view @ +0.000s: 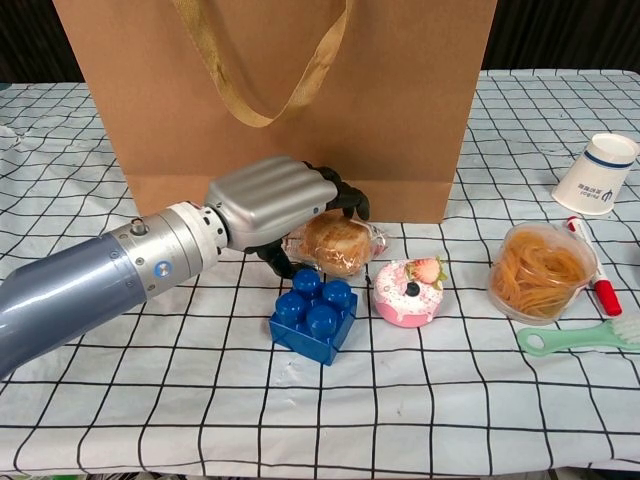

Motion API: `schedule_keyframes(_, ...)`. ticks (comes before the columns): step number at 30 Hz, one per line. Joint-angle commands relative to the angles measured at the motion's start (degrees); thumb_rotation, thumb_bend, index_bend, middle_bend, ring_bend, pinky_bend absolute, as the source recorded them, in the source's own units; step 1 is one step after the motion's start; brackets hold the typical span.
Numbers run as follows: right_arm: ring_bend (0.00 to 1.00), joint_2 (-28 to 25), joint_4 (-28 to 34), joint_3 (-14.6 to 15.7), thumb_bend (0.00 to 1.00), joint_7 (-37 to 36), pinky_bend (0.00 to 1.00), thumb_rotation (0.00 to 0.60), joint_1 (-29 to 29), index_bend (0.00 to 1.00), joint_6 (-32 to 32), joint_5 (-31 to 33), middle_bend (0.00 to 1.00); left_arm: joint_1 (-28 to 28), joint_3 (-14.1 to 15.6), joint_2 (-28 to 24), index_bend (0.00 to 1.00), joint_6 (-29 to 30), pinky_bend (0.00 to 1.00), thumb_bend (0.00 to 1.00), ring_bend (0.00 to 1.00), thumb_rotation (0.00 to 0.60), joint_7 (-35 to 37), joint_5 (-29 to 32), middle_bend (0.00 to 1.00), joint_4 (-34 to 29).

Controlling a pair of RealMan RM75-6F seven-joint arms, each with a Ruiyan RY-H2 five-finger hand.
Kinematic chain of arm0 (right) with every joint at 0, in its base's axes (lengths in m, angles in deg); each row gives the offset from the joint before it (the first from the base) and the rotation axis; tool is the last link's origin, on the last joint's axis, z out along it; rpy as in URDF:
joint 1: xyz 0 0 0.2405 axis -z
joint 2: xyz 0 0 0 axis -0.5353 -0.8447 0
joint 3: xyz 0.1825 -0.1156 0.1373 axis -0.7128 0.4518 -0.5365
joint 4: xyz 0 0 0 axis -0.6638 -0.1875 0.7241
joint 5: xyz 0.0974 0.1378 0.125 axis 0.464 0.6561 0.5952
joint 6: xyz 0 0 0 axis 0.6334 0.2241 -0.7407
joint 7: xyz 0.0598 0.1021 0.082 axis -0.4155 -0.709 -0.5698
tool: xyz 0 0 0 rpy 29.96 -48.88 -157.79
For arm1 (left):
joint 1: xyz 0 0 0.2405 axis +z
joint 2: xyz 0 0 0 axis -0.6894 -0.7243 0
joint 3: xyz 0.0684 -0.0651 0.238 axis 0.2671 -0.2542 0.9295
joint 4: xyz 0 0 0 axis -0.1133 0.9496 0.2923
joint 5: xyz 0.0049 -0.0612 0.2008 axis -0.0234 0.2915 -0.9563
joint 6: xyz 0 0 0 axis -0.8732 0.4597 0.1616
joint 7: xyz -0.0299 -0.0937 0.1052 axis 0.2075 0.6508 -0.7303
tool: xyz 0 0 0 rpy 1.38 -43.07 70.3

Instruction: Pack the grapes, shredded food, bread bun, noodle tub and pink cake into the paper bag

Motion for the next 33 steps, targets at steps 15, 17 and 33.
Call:
schedule_keyframes(15,0.25,-0.15,0.01,0.06,0.3,-0.3,0.27,0.6,0.03,0.16,-0.12,-0.09,0.11,0.13,0.08,0.97,0.35,4.81,0.32,0.41,0.24,0.6,0.67,-1.59,0.4,1.56)
schedule_keyframes(17,0.25,-0.2,0.06,0.07,0.3,-0.33,0.27,0.6,0.03,0.16,-0.1,-0.17,0.11,0.36,0.09,0.49,0.35,5.85,0.32,0.41,0.23,0.6,0.95,-1.98,0.4,0.83)
schedule_keyframes(33,0.25,-0.51,0.58,0.05,0.3,-0.61,0.27,0.6,0.36,0.16,0.63,-0.54,0.11,4.2,1.84,-13.01,0.35,15.53,0.32,0.41,0.24,0.6,-3.32,-8.87,0.4,-26.09)
